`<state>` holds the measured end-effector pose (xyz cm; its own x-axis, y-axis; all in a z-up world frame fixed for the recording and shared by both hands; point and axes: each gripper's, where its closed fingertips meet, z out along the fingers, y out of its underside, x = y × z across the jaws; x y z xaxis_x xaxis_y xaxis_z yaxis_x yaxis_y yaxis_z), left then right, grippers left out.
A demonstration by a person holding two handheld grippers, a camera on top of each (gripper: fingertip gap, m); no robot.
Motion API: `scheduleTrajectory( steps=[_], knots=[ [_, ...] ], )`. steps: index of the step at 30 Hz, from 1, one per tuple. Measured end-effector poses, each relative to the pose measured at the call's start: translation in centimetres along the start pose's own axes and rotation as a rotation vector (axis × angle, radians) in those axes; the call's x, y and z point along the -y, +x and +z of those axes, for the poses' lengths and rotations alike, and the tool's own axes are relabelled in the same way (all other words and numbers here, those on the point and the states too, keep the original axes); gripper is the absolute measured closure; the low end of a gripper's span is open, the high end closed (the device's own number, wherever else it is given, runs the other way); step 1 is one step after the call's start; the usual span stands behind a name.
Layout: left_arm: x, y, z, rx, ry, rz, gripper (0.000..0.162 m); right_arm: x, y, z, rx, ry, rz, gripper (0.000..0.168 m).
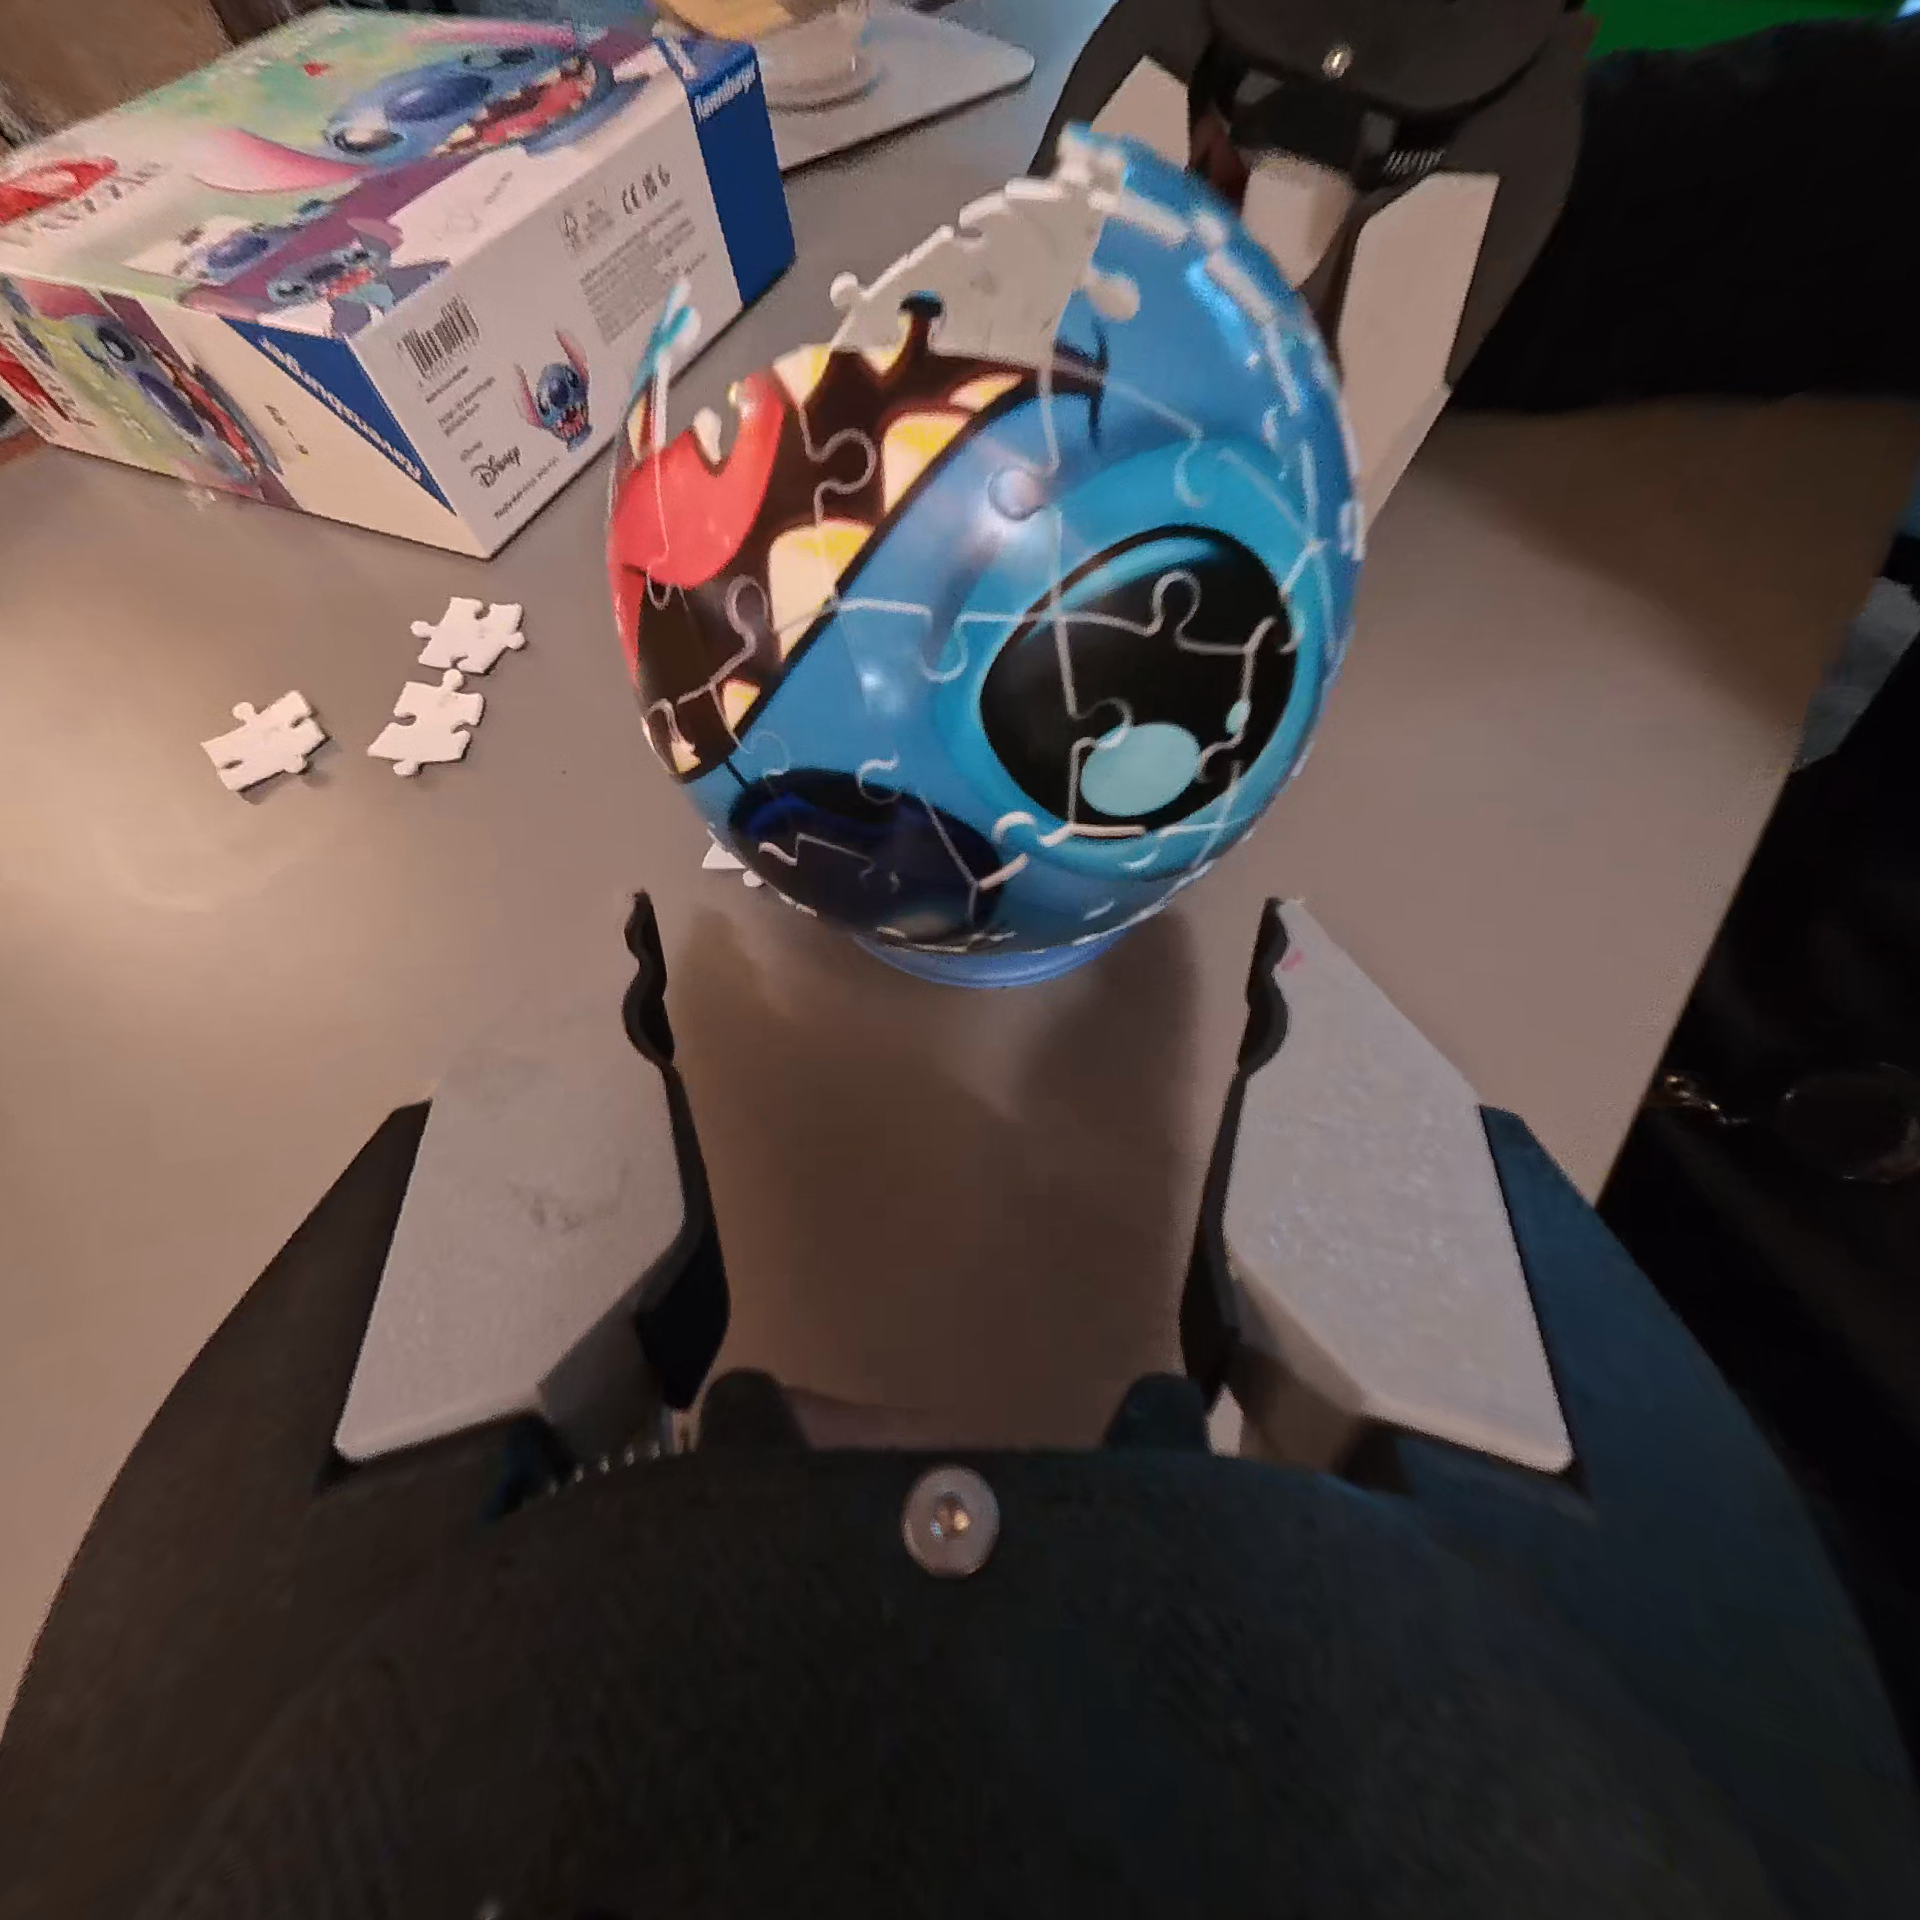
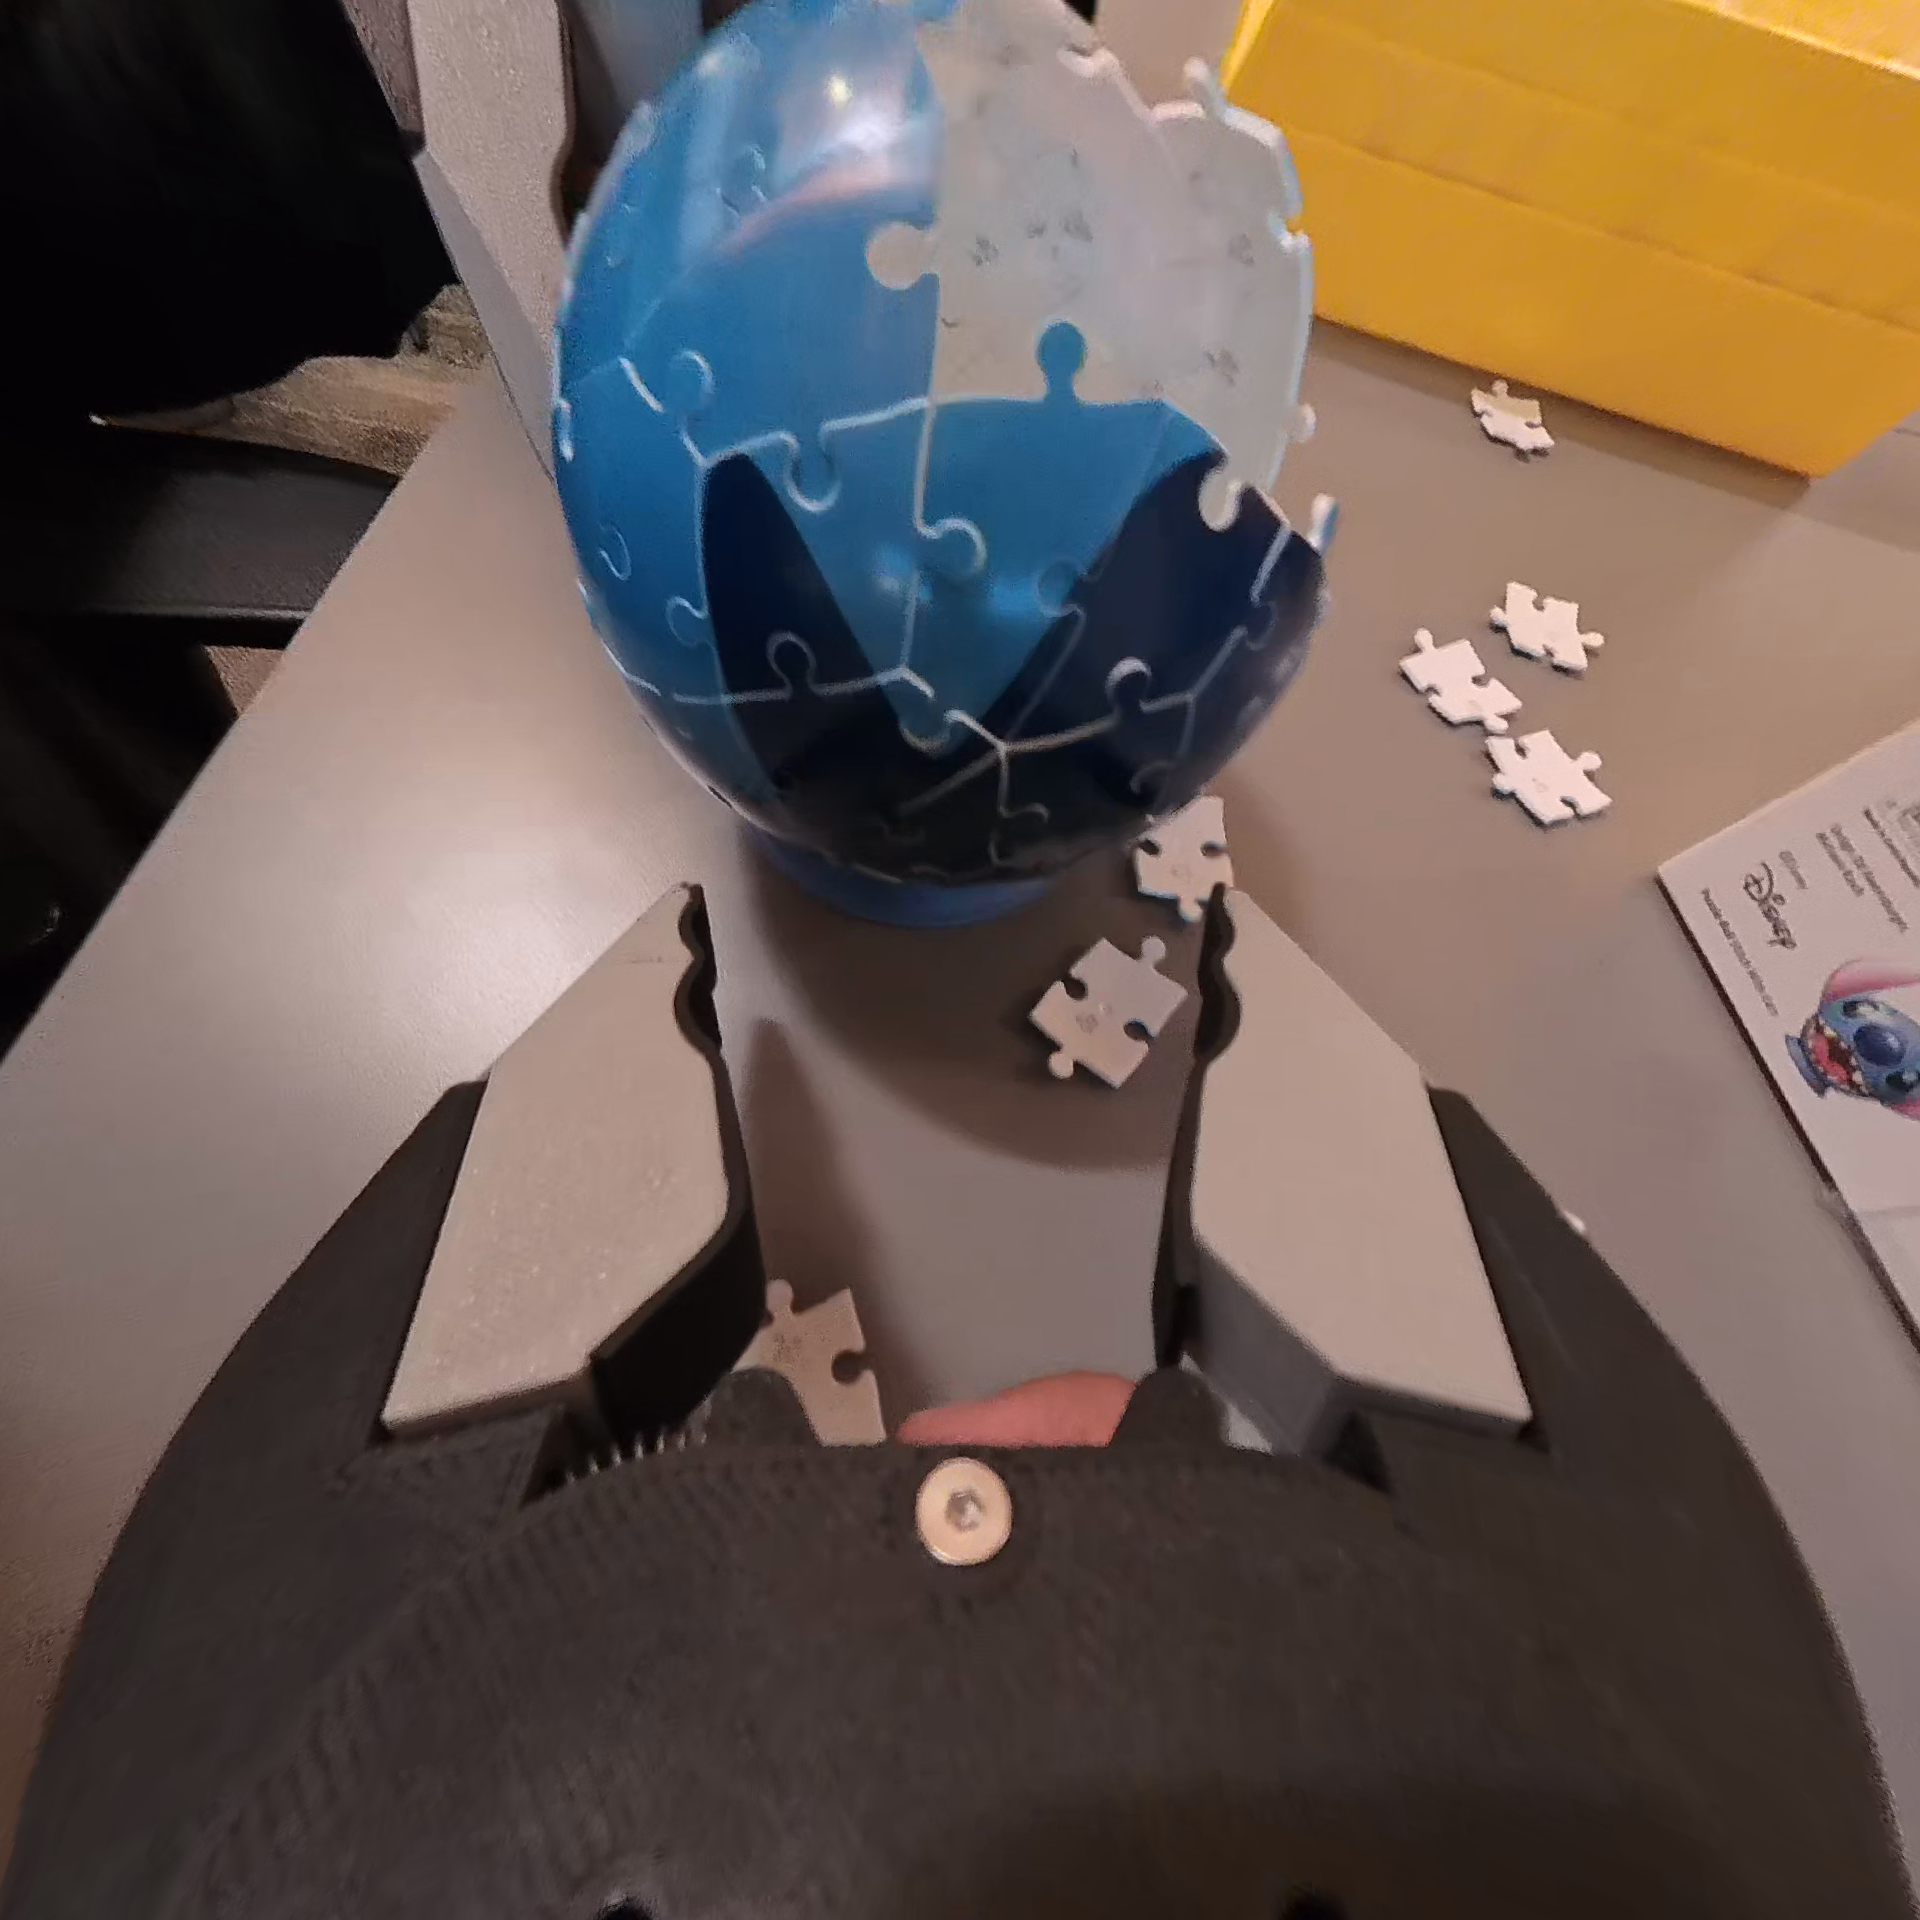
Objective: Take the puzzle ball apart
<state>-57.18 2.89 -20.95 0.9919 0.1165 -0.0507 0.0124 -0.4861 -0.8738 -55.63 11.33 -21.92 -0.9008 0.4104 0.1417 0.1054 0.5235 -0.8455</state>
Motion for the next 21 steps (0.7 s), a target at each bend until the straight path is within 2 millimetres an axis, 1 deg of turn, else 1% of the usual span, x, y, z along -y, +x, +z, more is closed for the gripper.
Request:
scheduleTrajectory(
  steps=[2, 4, 6, 8, 9, 11, 13, 17, 19, 21],
  knots=[
    [-0.6, -0.2, 0.3, -0.009, -0.018, -0.014, 0.051, -0.5, 0.6, -0.8, -0.007, -0.005, 0.02, 0.078],
    [-1.0, -0.6, 0.2, -0.005, -0.029, -0.019, 0.051, -0.9, 1.5, -2.4, -0.036, -0.006, 0.032, 0.084],
    [-1.3, -1.0, -0.3, 0.016, -0.039, -0.013, 0.051, -1.2, 2.4, -4.5, -0.071, -0.003, 0.057, 0.093],
    [-1.7, -1.6, -1.0, 0.04, -0.055, -0.013, 0.051, -1.8, 3.2, -6.9, -0.104, 0.001, 0.102, 0.107],
    [-2.0, -1.8, -1.3, 0.051, -0.068, -0.014, 0.051, -2.3, 3.2, -7.9, -0.1, 0.001, 0.13, 0.107],
    [-2.8, -2.5, -1.8, 0.082, -0.095, -0.016, 0.051, -3.4, 2.5, -9.3, -0.073, -0.019, 0.179, 0.108],
    [-3.3, -2.7, -2.1, 0.077, -0.105, -0.028, 0.052, -4.8, 1.6, -9.8, -0.064, -0.059, 0.186, 0.107],
    [-3.7, -2.8, -1.6, 0.059, -0.122, -0.054, 0.053, -7.1, -0.5, -9.0, -0.034, -0.162, 0.145, 0.107],
    [-4.0, -2.8, -1.4, 0.067, -0.147, -0.054, 0.053, -7.6, -1.1, -8.5, -0.018, -0.196, 0.135, 0.106],
    [-4.1, -2.8, -1.3, 0.071, -0.155, -0.046, 0.053, -7.3, -1.5, -8.2, -0.003, -0.192, 0.133, 0.107]
  ],
)
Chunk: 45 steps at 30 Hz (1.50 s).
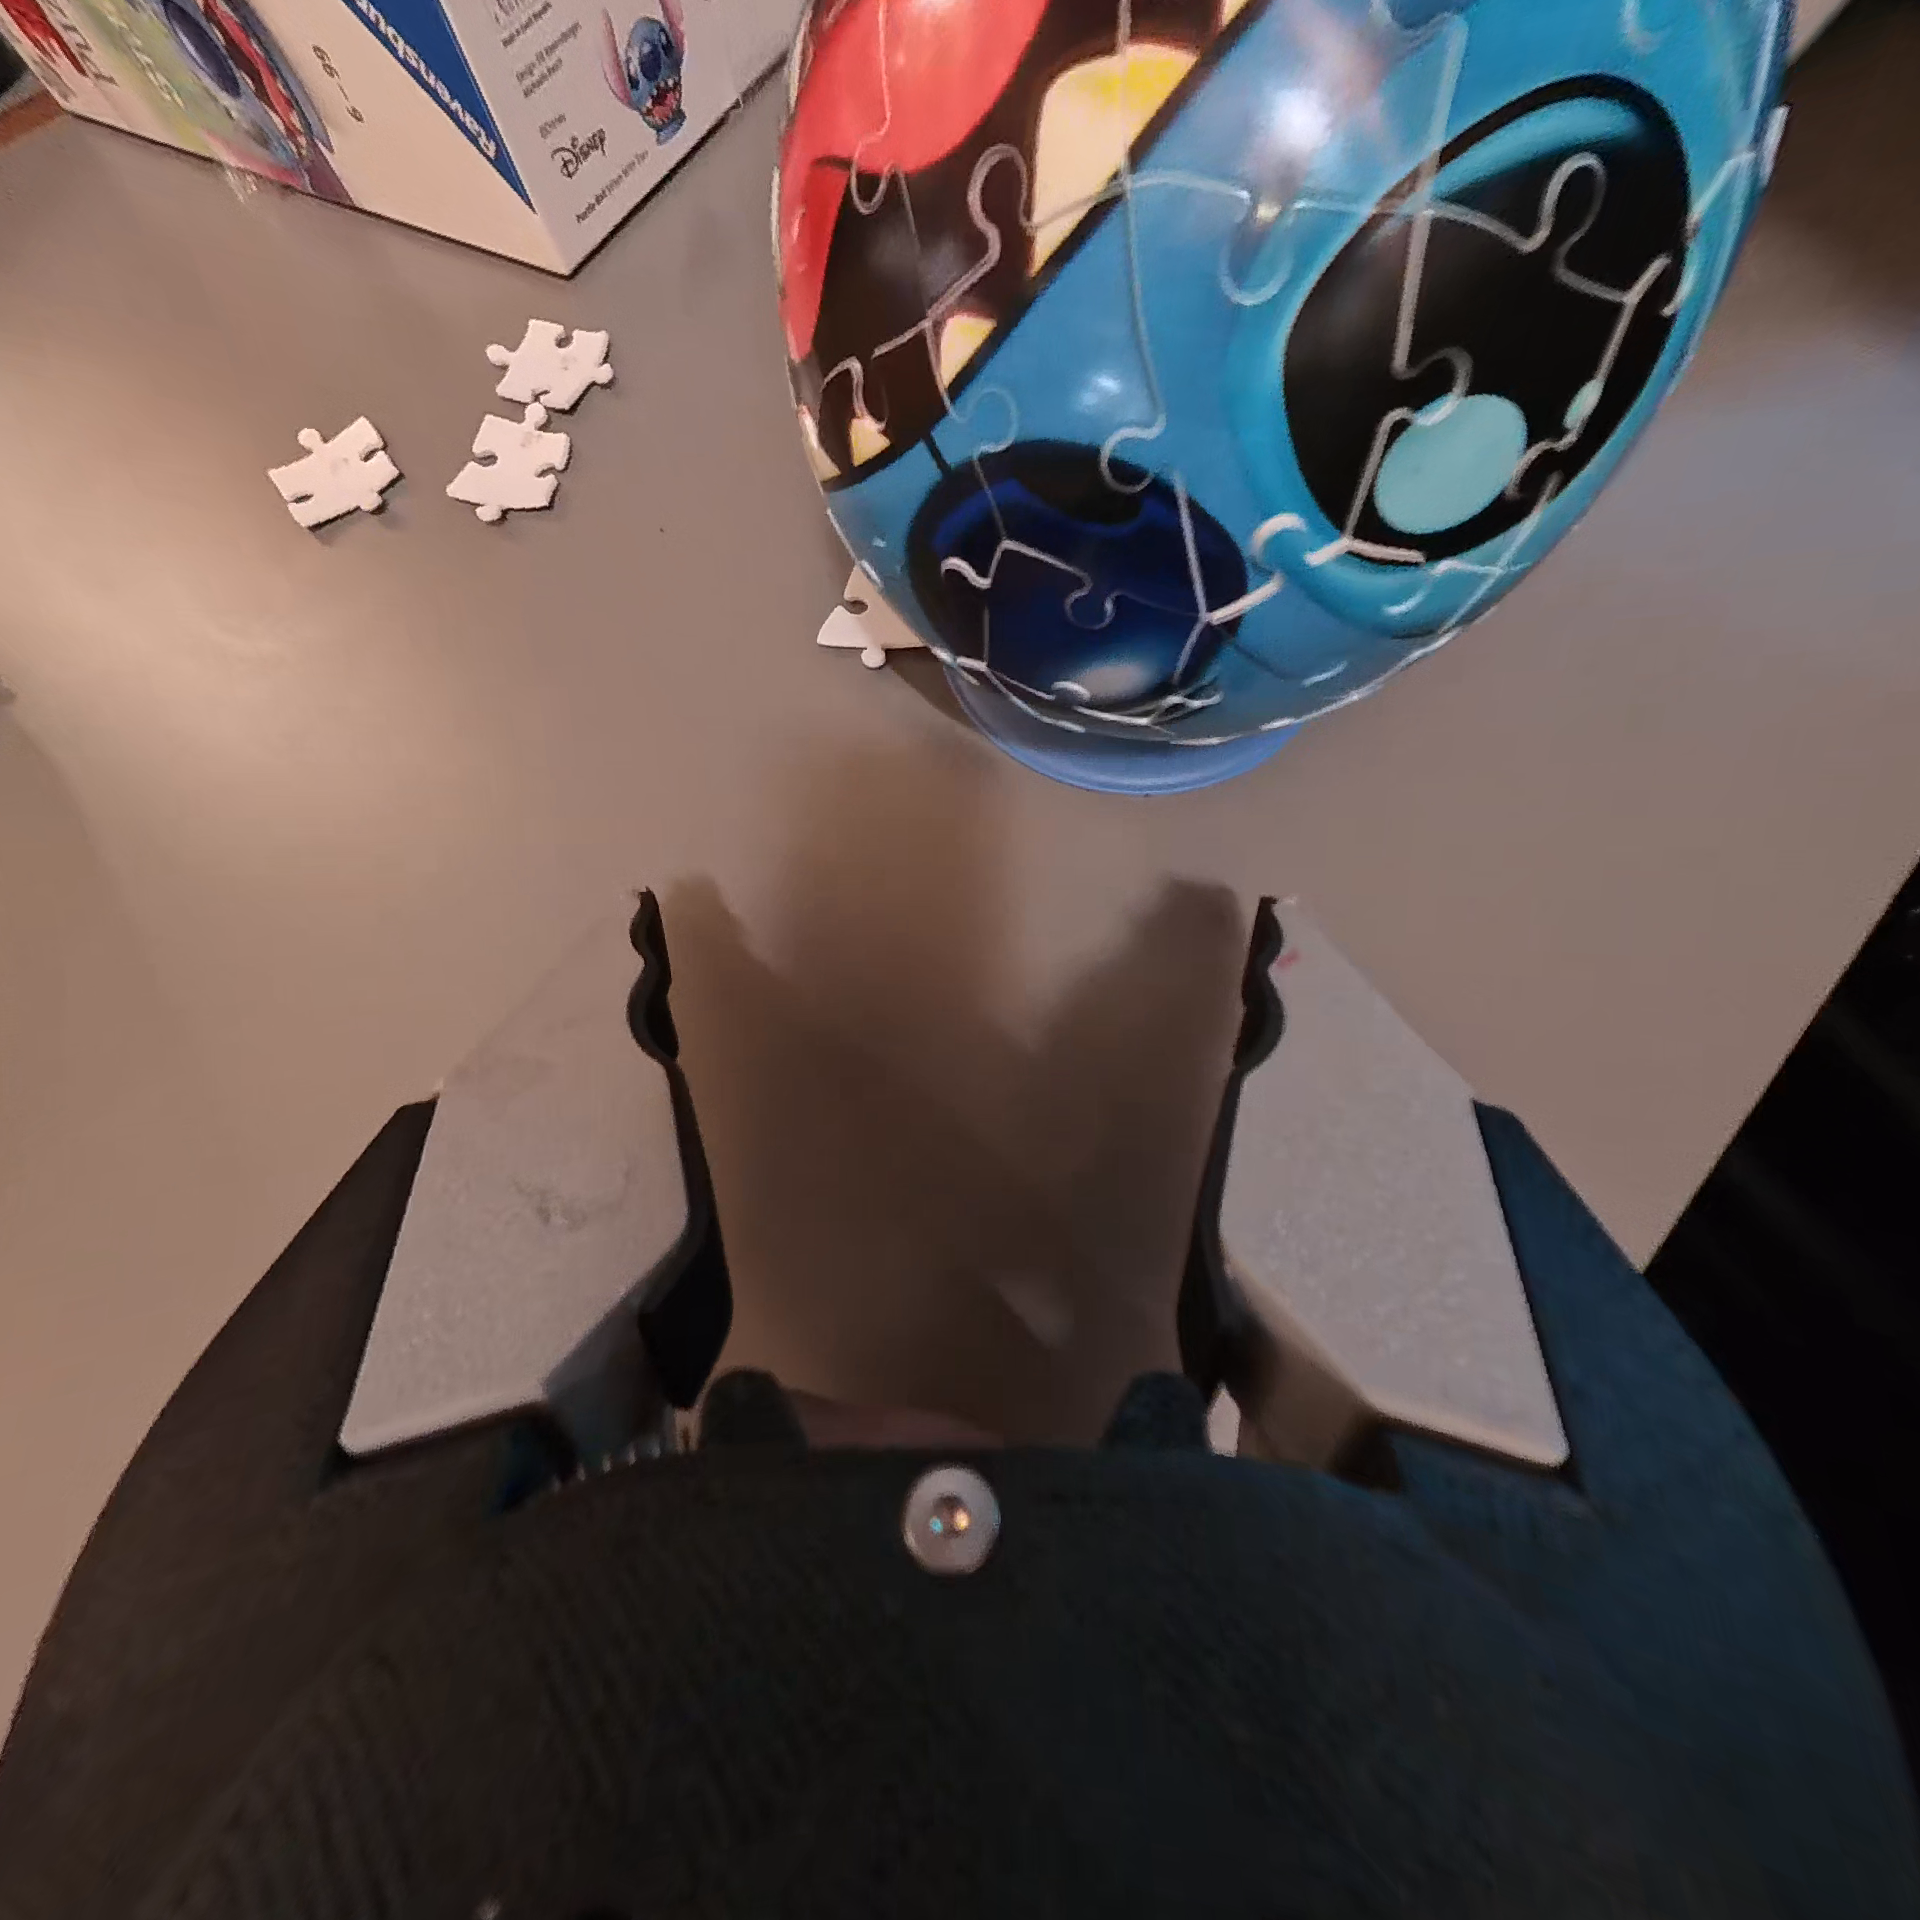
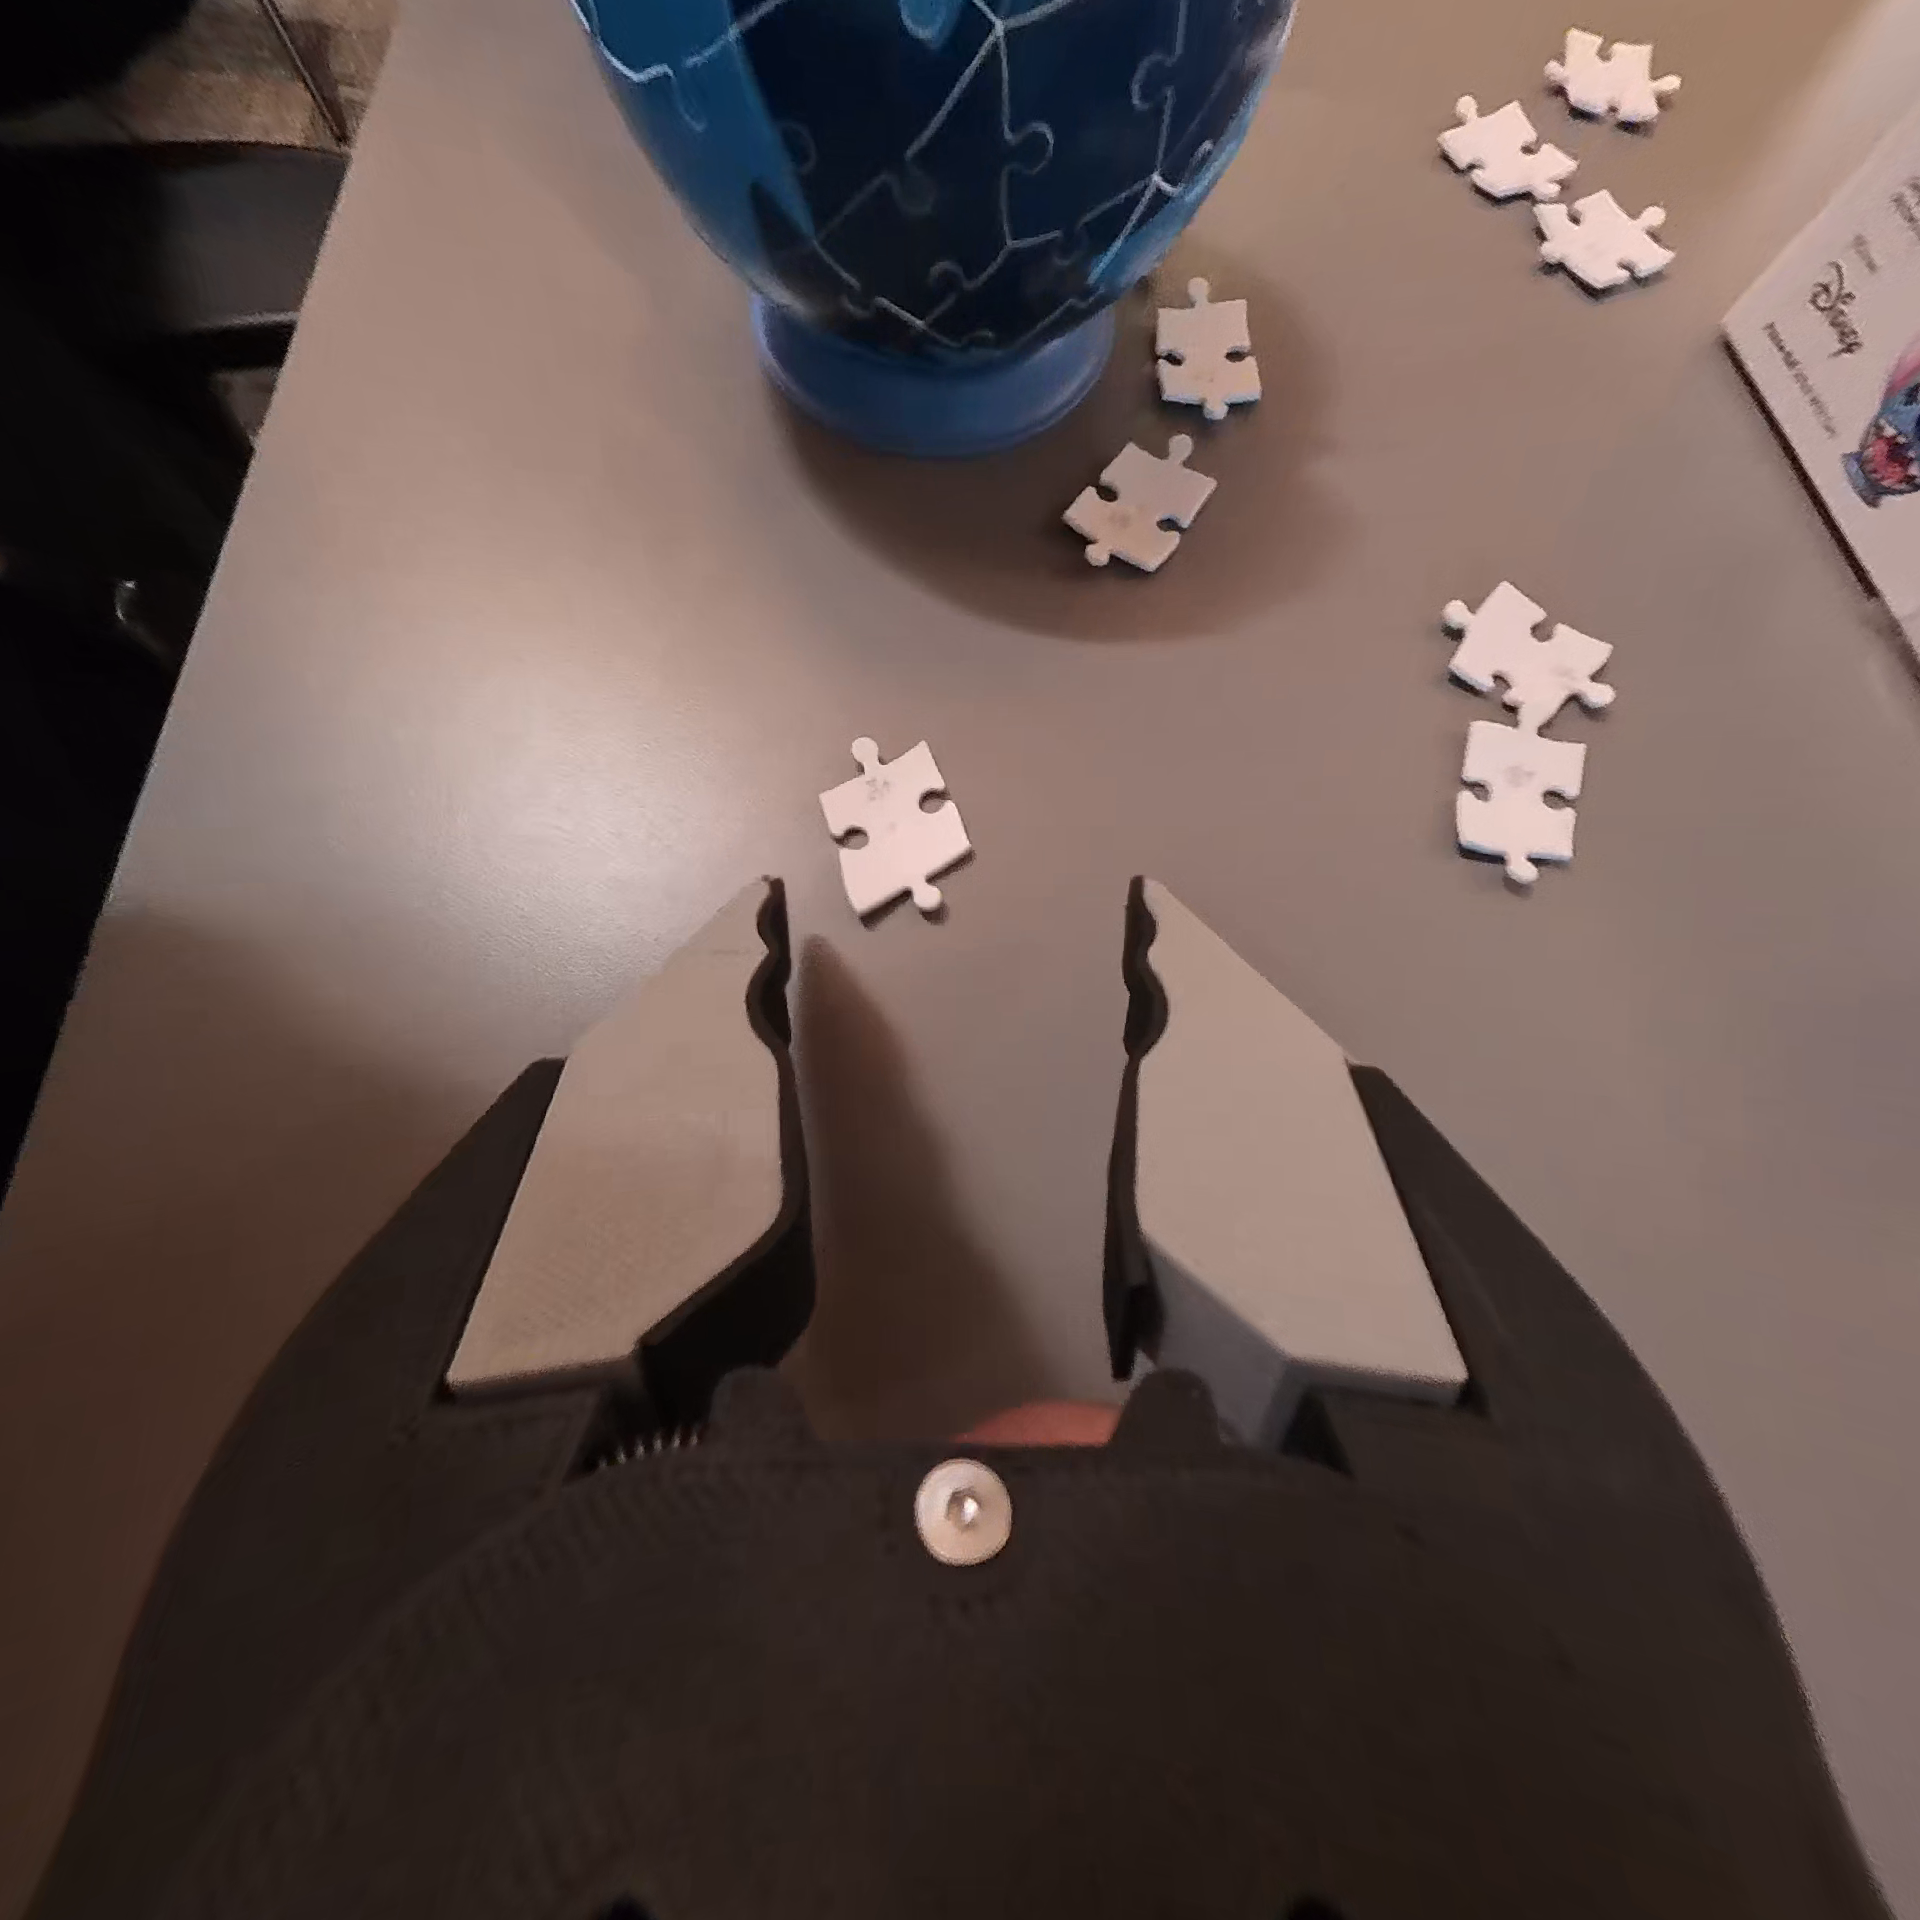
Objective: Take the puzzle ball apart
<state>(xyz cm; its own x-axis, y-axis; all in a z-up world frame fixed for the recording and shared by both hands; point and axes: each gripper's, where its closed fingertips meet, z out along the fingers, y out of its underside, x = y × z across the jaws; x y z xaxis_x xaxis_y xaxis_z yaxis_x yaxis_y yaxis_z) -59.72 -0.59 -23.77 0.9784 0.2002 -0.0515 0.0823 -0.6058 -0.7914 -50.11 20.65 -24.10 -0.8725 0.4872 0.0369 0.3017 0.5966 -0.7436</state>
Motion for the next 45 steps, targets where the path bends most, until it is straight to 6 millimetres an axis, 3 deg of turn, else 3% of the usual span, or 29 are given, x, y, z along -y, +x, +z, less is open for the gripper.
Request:
scheduleTrajectory(
  steps=[14, 20, 24, 28, 32, 36, 39, 40, 42, 45],
  knots=[
    [-1.4, 0.0, -1.1, 0.019, -0.026, -0.026, 0.064, 0.0, -0.9, 1.7, 0.033, -0.02, -0.017, 0.114],
    [-1.6, -0.3, -1.3, 0.021, -0.032, -0.043, 0.064, 1.0, 0.2, 1.0, -0.005, 0.029, 0.01, 0.113],
    [-1.4, -0.7, -1.0, 0.015, -0.032, -0.039, 0.064, 2.4, 2.3, 0.4, -0.118, 0.083, 0.071, 0.121],
    [-1.0, -1.2, -0.3, 0.006, -0.034, -0.036, 0.064, 4.6, 3.5, 3.1, -0.182, 0.072, 0.094, 0.117],
    [-0.9, -1.9, -0.5, 0.011, -0.024, -0.053, 0.065, 4.7, 4.3, 6.7, -0.173, -0.014, 0.048, 0.114],
    [-1.1, -2.8, -1.8, 0.026, -0.019, -0.079, 0.067, 5.5, 4.3, 8.1, -0.097, -0.023, 0.098, 0.118],
    [0.3, -4.3, -3.7, 0.075, 0.003, -0.091, 0.07, 5.6, 4.8, 8.2, -0.106, -0.021, 0.084, 0.145],
    [1.2, -4.7, -4.4, 0.091, 0.016, -0.087, 0.072, 5.6, 4.9, 8.1, -0.103, -0.023, 0.079, 0.145],
    [4.0, -5.5, -5.8, 0.12, 0.054, -0.06, 0.08, 5.3, 5.3, 7.9, -0.101, -0.025, 0.081, 0.145],
    [9.6, -5.6, -6.9, 0.111, 0.109, -0.006, 0.095, 6.1, 6.7, 6.4, -0.144, 0.031, 0.077, 0.146]
  ],
)
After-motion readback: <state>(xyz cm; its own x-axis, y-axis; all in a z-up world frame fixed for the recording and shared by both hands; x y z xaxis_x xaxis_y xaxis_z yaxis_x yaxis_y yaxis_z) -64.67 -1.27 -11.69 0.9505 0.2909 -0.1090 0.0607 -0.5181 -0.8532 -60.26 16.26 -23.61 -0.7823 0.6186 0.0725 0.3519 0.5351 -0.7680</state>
